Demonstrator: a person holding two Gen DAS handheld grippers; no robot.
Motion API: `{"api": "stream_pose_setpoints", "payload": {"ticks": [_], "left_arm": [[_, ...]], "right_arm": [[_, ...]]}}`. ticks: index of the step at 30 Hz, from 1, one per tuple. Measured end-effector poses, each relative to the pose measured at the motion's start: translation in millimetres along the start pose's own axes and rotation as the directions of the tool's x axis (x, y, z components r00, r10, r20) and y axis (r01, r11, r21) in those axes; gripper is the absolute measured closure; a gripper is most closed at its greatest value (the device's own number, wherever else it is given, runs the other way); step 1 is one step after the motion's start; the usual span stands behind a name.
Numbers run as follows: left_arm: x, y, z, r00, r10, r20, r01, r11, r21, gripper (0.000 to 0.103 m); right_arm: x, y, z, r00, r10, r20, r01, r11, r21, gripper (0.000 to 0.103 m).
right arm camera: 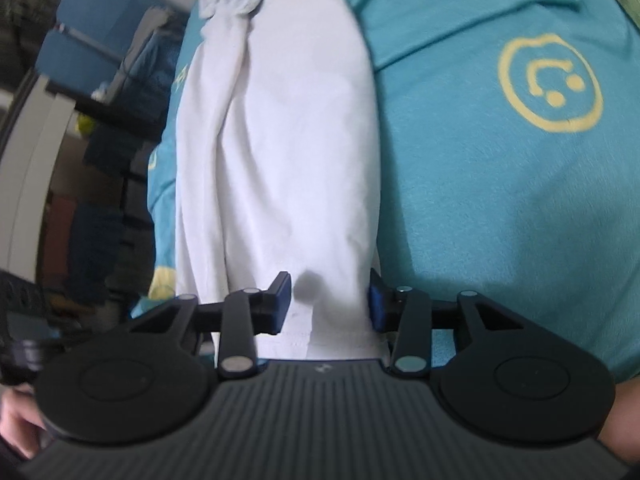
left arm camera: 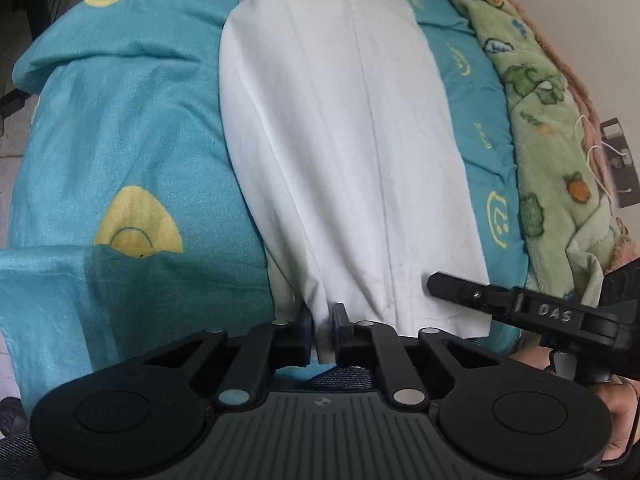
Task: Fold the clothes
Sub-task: 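Grasp the hem end of the white T-shirt with both grippers, then lift the hem end with both grippers and fold it toward the collar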
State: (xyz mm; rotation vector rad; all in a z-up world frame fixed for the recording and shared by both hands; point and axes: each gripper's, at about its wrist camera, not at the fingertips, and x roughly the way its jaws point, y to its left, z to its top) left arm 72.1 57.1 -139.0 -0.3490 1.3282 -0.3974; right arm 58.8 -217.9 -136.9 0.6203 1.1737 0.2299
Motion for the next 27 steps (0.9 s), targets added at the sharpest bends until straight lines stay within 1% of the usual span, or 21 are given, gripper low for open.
{"api": "stream_pose_setpoints", "payload": {"ticks": [1,2,3,5,7,9,12,14,18,22,27], "left_arm": [[-5,1,-1,1.0,-0.019,0.024,0.019,1.0,-0.003,0.095],[-10,-1,-2,0.998,-0.046,0.051,0.047,0.999,-0.01,0.096],[-18,-3,-5,0.994,-0.077,0.082,0.079,0.997,-0.018,0.096],[-39,-16,-16,0.975,-0.152,0.161,0.16,0.987,-0.035,0.098],[-52,-16,-17,0.957,-0.186,0.223,0.204,0.977,-0.062,0.098],[-67,-15,-17,0.934,-0.216,0.284,0.248,0.965,-0.083,0.099],[-101,-15,-19,0.893,-0.26,0.367,0.309,0.947,-0.082,0.099],[-133,-22,-25,0.866,-0.284,0.411,0.341,0.938,-0.069,0.1],[-173,-41,-45,0.825,-0.312,0.471,0.374,0.926,-0.043,0.1],[-201,-48,-84,0.795,-0.345,0.499,0.416,0.909,-0.034,0.1],[-223,-47,-139,0.766,-0.371,0.525,0.451,0.892,-0.028,0.1]], "right_arm": [[-3,0,0,1.0,0.015,0.006,-0.015,1.0,0.002,0.085],[-9,-3,0,0.998,0.056,0.023,-0.056,0.998,0.023,0.091],[-16,-6,1,0.995,0.096,0.04,-0.098,0.994,0.044,0.094],[-31,-13,1,0.983,0.162,0.087,-0.17,0.981,0.095,0.094],[-46,-17,2,0.971,0.198,0.131,-0.215,0.969,0.125,0.095],[-62,-17,2,0.961,0.218,0.17,-0.241,0.963,0.123,0.095],[-86,-12,2,0.949,0.227,0.217,-0.252,0.963,0.095,0.095],[-103,-10,2,0.939,0.233,0.251,-0.259,0.963,0.077,0.095],[-134,0,-3,0.922,0.242,0.301,-0.261,0.965,0.026,0.095],[-163,10,-24,0.912,0.244,0.33,-0.25,0.968,-0.026,0.095],[-197,5,-69,0.905,0.239,0.352,-0.231,0.971,-0.065,0.095]]}}
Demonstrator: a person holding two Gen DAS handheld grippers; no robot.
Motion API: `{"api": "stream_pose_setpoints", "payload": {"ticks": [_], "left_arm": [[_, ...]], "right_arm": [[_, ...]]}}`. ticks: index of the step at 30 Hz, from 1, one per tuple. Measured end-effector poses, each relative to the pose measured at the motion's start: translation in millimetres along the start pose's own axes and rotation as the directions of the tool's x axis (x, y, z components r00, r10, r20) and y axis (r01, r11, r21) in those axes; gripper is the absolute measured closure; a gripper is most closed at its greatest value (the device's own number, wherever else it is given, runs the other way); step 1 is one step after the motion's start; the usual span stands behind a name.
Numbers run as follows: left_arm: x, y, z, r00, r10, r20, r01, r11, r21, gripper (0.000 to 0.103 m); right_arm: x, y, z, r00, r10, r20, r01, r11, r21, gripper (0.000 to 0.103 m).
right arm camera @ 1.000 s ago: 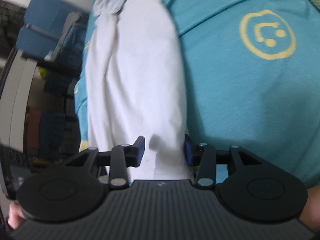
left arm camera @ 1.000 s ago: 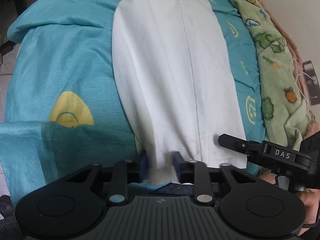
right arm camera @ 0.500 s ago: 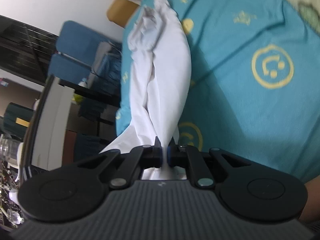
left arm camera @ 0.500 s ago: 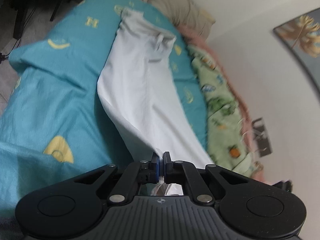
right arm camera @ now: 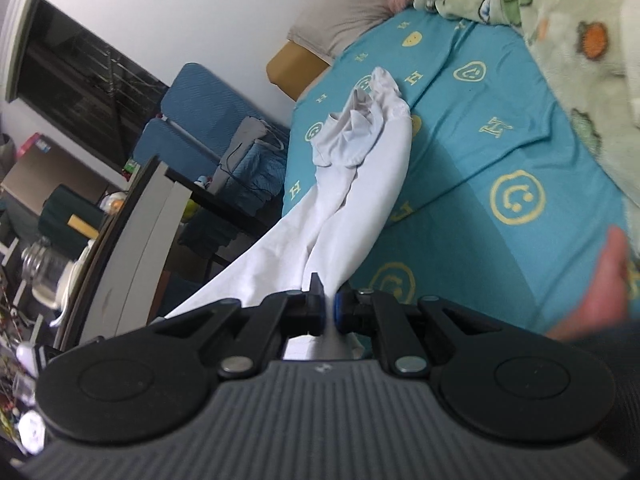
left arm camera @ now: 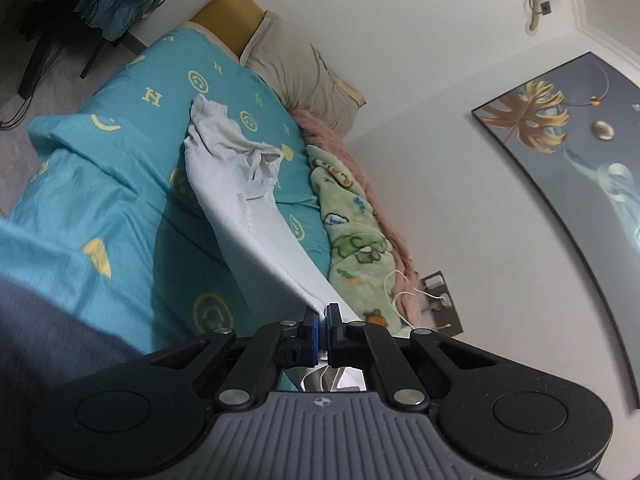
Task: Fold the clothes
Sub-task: 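Lift the hem end with both grippers and fold it toward the collar, then lower the folded end onto the shirt and open both grippers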
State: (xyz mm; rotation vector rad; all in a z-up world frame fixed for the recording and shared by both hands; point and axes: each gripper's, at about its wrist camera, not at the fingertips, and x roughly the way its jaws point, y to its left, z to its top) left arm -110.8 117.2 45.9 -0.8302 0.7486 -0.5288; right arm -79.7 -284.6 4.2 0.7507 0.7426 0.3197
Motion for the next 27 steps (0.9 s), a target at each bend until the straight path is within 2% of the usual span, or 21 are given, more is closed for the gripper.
{"api": "stream_pose_setpoints", "payload": {"ticks": [4,9,17,27], "left_arm": [[-18,-3,-12,1.0,0.0,0.016,0.0,1.0,-0.008,0.1],[-14,-5,-2,0.999,0.018,0.031,-0.018,1.0,-0.005,0.1],[59,-8,60,0.987,0.14,0.075,-0.143,0.989,0.042,0.1],[155,12,137,0.943,0.296,0.151,-0.314,0.943,0.11,0.099]], "right_arm": [[-25,-2,-19,1.0,0.016,0.017,-0.016,1.0,0.025,0.095],[-21,-1,-10,0.999,0.017,0.05,-0.02,0.998,0.06,0.095],[43,0,47,0.994,-0.049,0.099,0.042,0.997,0.068,0.095],[141,-20,120,0.986,-0.107,0.126,0.102,0.994,0.041,0.094]]}}
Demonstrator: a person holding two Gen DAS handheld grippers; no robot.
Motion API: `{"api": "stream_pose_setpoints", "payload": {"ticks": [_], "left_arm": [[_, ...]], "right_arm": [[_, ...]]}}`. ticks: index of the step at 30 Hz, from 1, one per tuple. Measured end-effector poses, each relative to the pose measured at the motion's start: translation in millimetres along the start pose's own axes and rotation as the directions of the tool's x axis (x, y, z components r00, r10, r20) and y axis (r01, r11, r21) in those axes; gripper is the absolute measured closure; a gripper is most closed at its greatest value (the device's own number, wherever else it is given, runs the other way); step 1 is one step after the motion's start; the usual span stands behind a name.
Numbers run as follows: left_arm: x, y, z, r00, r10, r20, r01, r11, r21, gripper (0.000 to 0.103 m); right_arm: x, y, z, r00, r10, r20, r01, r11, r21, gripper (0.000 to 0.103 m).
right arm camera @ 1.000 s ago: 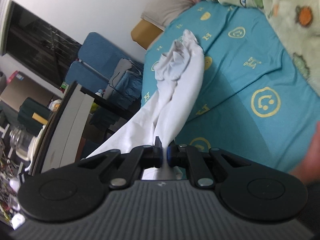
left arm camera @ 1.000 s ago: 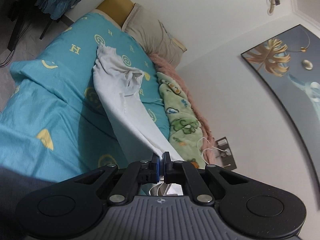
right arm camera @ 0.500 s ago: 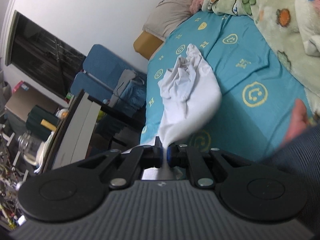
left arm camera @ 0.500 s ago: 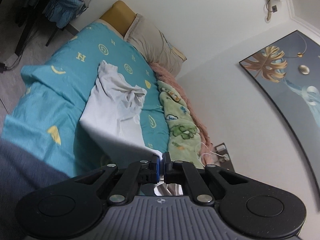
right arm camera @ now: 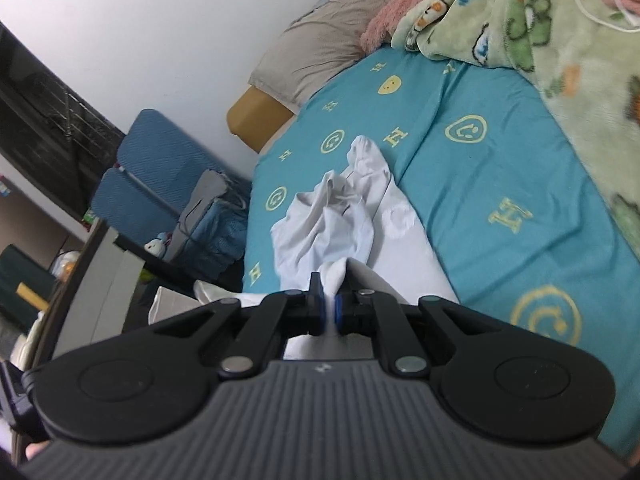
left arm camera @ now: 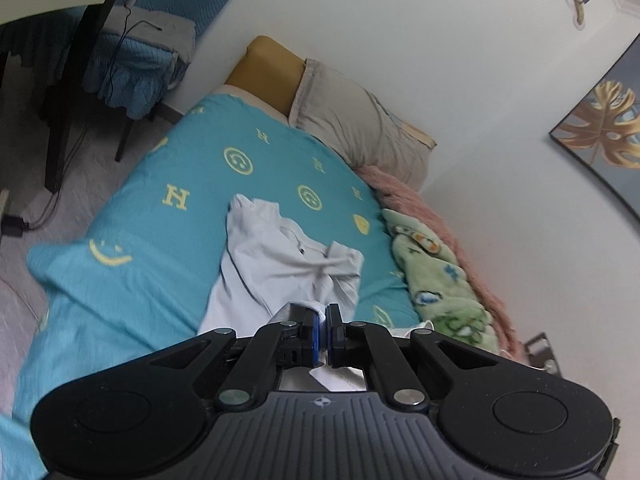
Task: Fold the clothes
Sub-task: 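Lower the folded end onto the shirt and open both grippers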
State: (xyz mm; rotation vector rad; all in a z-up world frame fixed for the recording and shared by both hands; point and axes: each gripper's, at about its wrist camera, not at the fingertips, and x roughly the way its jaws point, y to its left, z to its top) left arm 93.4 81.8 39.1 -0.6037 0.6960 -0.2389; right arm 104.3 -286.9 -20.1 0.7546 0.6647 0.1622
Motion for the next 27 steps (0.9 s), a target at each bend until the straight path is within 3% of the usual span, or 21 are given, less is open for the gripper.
{"api": "stream_pose_setpoints", "payload": {"ticks": [6,13,19,22,23,24,25,26,27], "left_arm": [[67,4,10,0.995,0.099,-0.002,-0.098,0.99,0.099,0.099],[154,38,-1,0.98,0.197,-0.042,-0.188,0.97,0.157,0.099],[193,63,-20,0.965,0.245,-0.095,-0.225,0.958,0.176,0.099],[192,60,-24,0.958,0.262,-0.115,-0.234,0.949,0.213,0.085],[189,57,-25,0.957,0.267,-0.117,-0.236,0.944,0.229,0.071],[183,53,-27,0.957,0.267,-0.114,-0.233,0.94,0.249,0.056],[177,48,-29,0.957,0.267,-0.112,-0.23,0.936,0.268,0.05],[171,44,-30,0.958,0.267,-0.109,-0.226,0.931,0.287,0.043],[164,39,-32,0.959,0.264,-0.105,-0.222,0.926,0.306,0.038]], "right_arm": [[63,-9,7,0.999,-0.048,-0.002,0.048,0.996,-0.078,0.093],[130,-29,3,0.989,-0.135,-0.061,0.122,0.975,-0.184,0.093],[152,-36,-1,0.982,-0.169,-0.085,0.149,0.968,-0.203,0.092],[149,-32,-3,0.979,-0.187,-0.082,0.165,0.961,-0.22,0.09],[147,-29,-4,0.978,-0.194,-0.077,0.171,0.957,-0.236,0.085],[143,-25,-6,0.978,-0.2,-0.067,0.177,0.951,-0.252,0.065],[138,-22,-8,0.979,-0.197,-0.053,0.177,0.949,-0.262,0.052],[131,-19,-10,0.981,-0.189,-0.035,0.173,0.948,-0.267,0.031],[123,-15,-12,0.983,-0.183,-0.016,0.172,0.947,-0.27,0.025]]}}
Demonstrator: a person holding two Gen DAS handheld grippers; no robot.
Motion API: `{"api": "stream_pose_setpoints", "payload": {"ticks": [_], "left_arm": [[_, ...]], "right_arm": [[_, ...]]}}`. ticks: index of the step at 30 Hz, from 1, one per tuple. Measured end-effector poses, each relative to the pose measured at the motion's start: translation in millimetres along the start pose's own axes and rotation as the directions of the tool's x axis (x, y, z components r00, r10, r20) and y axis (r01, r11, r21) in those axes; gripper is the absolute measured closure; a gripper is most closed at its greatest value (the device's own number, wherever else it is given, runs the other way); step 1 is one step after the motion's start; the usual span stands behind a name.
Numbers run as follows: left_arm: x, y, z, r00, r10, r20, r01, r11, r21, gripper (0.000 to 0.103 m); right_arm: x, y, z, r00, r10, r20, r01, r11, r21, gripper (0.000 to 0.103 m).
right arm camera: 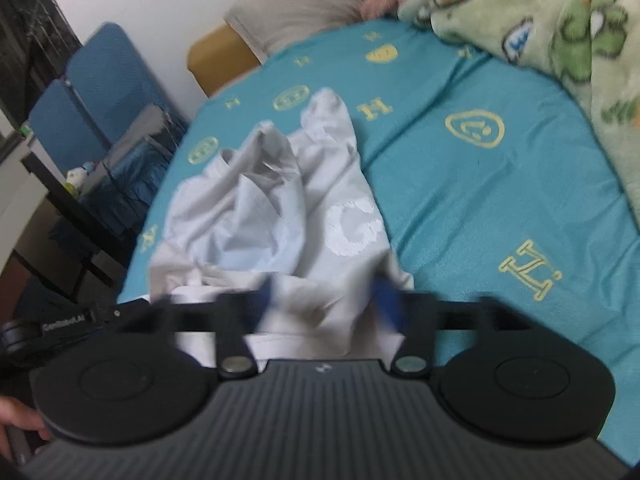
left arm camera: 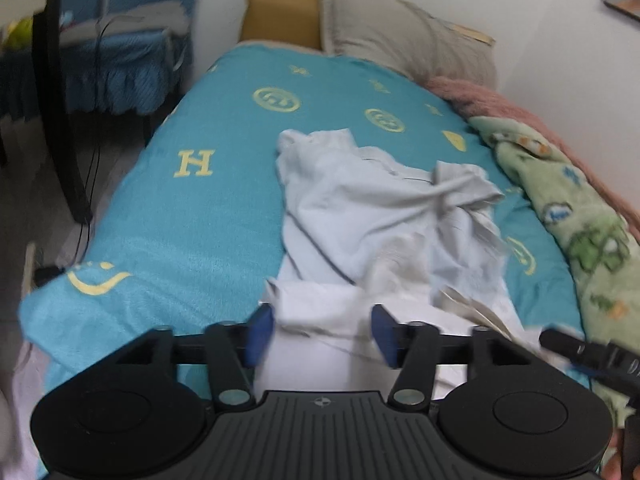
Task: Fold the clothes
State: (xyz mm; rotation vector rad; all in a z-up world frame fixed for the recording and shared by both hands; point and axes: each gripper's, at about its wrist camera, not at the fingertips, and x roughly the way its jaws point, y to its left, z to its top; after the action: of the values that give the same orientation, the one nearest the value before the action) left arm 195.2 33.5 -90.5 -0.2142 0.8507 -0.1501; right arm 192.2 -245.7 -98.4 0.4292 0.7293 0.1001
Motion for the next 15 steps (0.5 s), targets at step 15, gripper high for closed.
{"api": "stream_pose_setpoints", "payload": {"ticks": [15], "left_arm": [[-135,-41,-82,0.979,-0.099,0.18,0.059,0.975,0.213,0.006]], "right_arm": [[-115,14,-35,0.995,0.077,0.06,-0.081,0.994,0.076,0.026]]}}
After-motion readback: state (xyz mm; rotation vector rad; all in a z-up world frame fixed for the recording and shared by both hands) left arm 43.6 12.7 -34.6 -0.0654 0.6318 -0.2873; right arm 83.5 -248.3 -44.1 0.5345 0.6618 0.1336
